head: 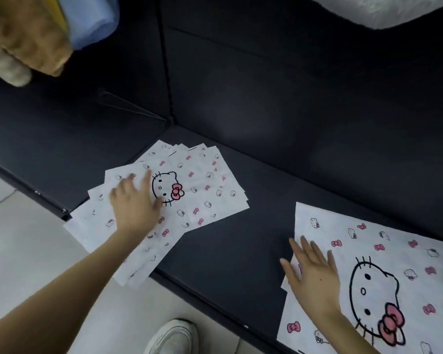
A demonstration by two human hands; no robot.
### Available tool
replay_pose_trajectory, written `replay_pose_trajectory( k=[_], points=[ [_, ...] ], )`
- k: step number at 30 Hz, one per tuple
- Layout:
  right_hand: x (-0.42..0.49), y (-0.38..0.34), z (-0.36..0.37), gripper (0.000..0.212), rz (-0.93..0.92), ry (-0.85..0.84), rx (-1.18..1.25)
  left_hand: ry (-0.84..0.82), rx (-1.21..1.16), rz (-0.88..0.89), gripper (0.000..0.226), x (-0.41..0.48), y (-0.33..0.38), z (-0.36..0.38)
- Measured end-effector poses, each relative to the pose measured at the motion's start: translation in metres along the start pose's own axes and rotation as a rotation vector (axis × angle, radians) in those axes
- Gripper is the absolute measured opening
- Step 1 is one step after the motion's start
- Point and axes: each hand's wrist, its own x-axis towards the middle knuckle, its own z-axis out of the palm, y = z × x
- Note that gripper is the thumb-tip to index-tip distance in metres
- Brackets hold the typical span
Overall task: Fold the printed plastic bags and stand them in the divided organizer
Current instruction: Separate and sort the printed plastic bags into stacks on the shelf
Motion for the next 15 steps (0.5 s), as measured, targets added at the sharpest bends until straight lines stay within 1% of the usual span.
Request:
replay_pose_trajectory(
  k=[1,2,4,6,8,9,11,12,13,15],
  points=[
    [-0.008,0.011,-0.002,0.074,0.028,-0.019,-0.012,-0.039,0.018,0.17,0.057,-0.006,0.008,0.01],
    [-0.016,0.021,-0.003,0.074,0.052,-0.024,-0.021,-0.132,0.043,0.289,0.059,-0.013,0.019,0.016],
    [-0.029,0.04,-0.007,0.075,0.106,-0.038,-0.03,-0.348,0.161,0.437,0.073,-0.024,0.037,0.026],
    [-0.038,0.057,-0.011,0.078,0.167,-0.052,-0.032,-0.459,0.241,0.453,0.066,-0.028,0.043,0.037],
    [-0.045,0.07,-0.01,0.08,0.202,-0.055,-0.042,-0.452,0.204,0.41,0.06,-0.029,0.047,0.037],
    [-0.046,0.074,-0.007,0.08,0.205,-0.053,-0.039,-0.422,0.173,0.398,0.061,-0.031,0.051,0.035],
    [-0.047,0.079,-0.002,0.075,0.222,-0.022,0.034,-0.405,0.099,0.394,0.076,-0.038,0.065,0.024],
    [-0.046,0.079,-0.001,0.07,0.245,-0.004,0.094,-0.427,0.077,0.414,0.083,-0.044,0.074,0.019],
    [-0.045,0.078,0.0,0.065,0.27,0.006,0.154,-0.459,0.052,0.431,0.082,-0.051,0.086,0.014],
    [-0.045,0.075,0.001,0.06,0.315,0.053,0.259,-0.562,-0.044,0.416,0.059,-0.067,0.115,0.006]
  ],
)
